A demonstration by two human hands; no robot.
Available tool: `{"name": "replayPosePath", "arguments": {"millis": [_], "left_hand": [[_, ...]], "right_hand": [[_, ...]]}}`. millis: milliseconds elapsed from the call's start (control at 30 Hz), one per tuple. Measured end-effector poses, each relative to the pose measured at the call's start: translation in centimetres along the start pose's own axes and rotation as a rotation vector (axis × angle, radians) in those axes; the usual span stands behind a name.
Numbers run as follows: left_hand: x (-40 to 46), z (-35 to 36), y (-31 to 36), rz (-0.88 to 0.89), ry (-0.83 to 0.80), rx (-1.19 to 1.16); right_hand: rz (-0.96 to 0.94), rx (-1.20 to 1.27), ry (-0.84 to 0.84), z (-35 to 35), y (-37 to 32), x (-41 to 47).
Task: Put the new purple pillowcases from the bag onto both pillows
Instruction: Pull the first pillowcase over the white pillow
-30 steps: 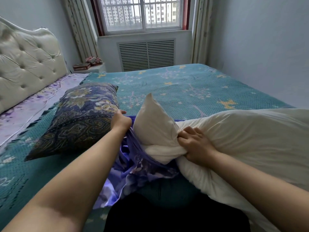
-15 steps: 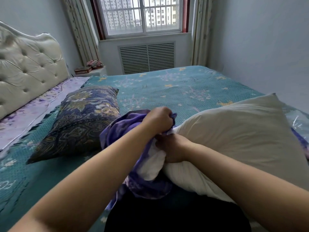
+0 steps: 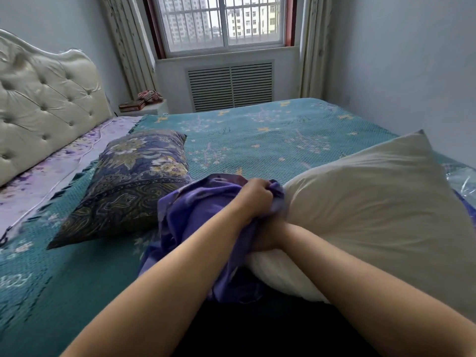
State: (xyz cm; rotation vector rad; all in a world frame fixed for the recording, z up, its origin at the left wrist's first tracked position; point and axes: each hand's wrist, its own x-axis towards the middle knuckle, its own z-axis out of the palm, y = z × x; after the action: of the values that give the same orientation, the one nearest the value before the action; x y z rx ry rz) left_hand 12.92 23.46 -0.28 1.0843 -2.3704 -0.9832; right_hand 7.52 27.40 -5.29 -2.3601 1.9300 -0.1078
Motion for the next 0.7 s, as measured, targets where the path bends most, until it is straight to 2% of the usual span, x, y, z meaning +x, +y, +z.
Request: {"name": "replayPosePath", "arguments": {"millis": [33,67,133,233,333,400,467,567,633,700], "left_hand": [[0.1,-0.3,-1.0,-0.006,0.020,0.088],[0.3,-1.1,-2.1,-0.014,0.077,0.168],[0.4,-3.1,-4.2,-0.024,0.191,0.232],[0.4,-4.6,-6.7,-0.035,0.313,0.376],[-0.3,-5.3,-8.5,-0.183,0.238,0.712],[-0.7,-5.8,-9.5,-0.278,0.166,0.803],[-0.7,-6.3,-9.4,-0.282,0.172,0.704],[-0.5,-4.7,-6.3,-0.082,0.229,0.323],[-1.2,-1.8,-3.9,0.010,0.120,0.117],[-1.7,0.8,-4.2,-0.027,-0.002,0.033]], "right_hand": [[0.013,-0.009,0.001,1.0,0.7,0.0],[0.116,-0.004,-0.004,1.6,1.2,0.1],[0.256,0.086,0.119,2.7,2.0,-0.2],[0.245,0.085,0.180,4.0,1.7,-0.7],[0.241,0.050,0.102,5.2,0.7,-0.9],[0.224,0.049,0.065,5.7,0.0,-1.1],[0.191,0.053,0.023,5.4,-0.7,-1.1],[0.158,0.107,-0.096,5.2,-1.1,-0.7],[0.207,0.201,-0.132,5.3,-0.5,-1.0],[0.226,0.186,-0.124,5.4,-0.4,-1.8]]}}
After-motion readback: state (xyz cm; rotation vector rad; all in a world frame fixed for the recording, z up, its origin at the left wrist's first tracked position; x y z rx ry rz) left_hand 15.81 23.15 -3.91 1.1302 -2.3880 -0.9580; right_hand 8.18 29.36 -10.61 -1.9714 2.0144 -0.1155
